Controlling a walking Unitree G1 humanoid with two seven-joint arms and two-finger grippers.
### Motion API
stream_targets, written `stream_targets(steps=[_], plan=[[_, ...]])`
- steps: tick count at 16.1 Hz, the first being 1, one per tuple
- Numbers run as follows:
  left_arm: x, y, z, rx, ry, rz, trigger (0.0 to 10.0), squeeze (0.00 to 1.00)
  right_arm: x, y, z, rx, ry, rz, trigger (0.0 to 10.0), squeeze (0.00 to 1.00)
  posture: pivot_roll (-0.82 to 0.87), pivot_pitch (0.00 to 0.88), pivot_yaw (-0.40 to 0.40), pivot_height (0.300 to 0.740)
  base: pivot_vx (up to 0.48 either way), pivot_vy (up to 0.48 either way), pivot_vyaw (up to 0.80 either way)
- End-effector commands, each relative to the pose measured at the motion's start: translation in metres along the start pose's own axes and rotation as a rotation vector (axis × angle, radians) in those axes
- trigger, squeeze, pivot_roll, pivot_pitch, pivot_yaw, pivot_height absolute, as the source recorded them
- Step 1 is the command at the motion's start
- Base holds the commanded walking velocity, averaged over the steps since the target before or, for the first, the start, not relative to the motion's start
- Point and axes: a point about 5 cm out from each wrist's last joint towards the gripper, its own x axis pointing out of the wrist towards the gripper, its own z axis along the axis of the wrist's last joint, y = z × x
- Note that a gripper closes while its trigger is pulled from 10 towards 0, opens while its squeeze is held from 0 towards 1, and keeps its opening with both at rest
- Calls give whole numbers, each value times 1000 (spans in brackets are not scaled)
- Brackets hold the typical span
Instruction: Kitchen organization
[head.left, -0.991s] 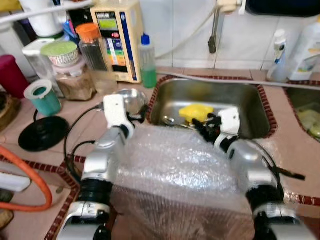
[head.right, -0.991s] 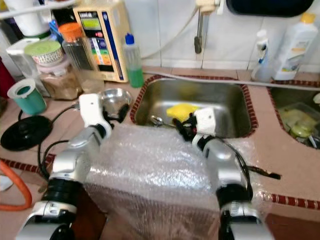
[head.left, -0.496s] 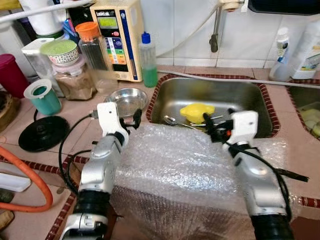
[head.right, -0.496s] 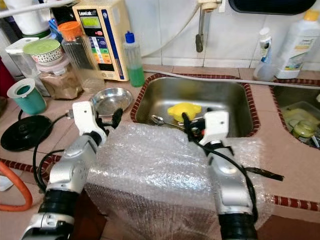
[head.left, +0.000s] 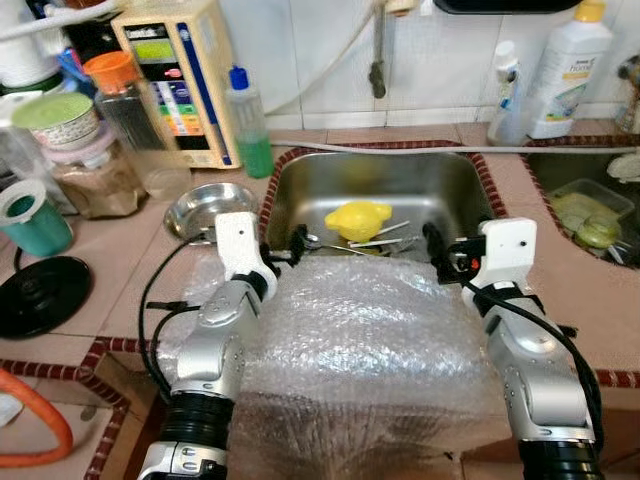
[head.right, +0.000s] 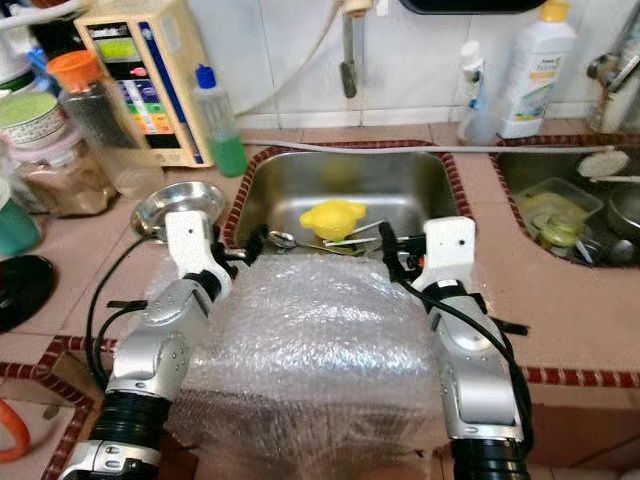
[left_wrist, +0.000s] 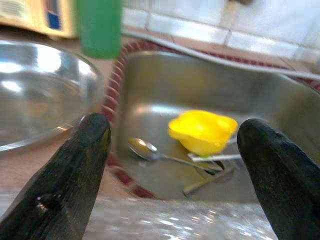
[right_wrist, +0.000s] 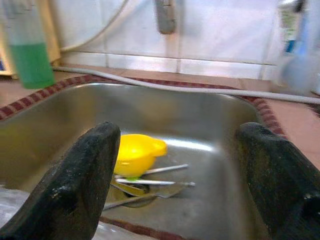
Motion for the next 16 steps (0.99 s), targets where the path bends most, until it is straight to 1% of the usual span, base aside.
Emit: stream_targets(steps=[1, 2, 4, 13, 15, 16], plan=[[-4, 9, 7, 1, -41, 27, 10000, 0, 1, 8, 9, -11, -16, 33, 10000, 0, -90, 0, 112, 740, 0, 0, 0], [-5, 9, 9, -3, -54, 29, 10000, 0, 1, 10, 10, -14, -15, 38, 10000, 0, -90, 0, 112, 740, 0, 0, 0], [-6, 10, 13, -10, -82, 29, 10000, 0, 1, 12, 11, -23, -7, 49, 10000, 0, -89, 0, 110, 740, 266, 0, 0], [-4, 5, 14, -28, -84, 9, 10000, 0, 3, 12, 15, -40, 9, 52, 10000, 0, -88, 0, 108, 740, 347, 0, 0], [-5, 4, 12, -36, -73, 10, 10000, 0, 2, 11, 14, -40, 13, 49, 10000, 0, -87, 0, 108, 740, 0, 0, 0], [-6, 4, 13, -40, -82, 5, 10000, 0, 2, 11, 14, -40, 14, 50, 10000, 0, -87, 0, 110, 740, 0, 0, 0]])
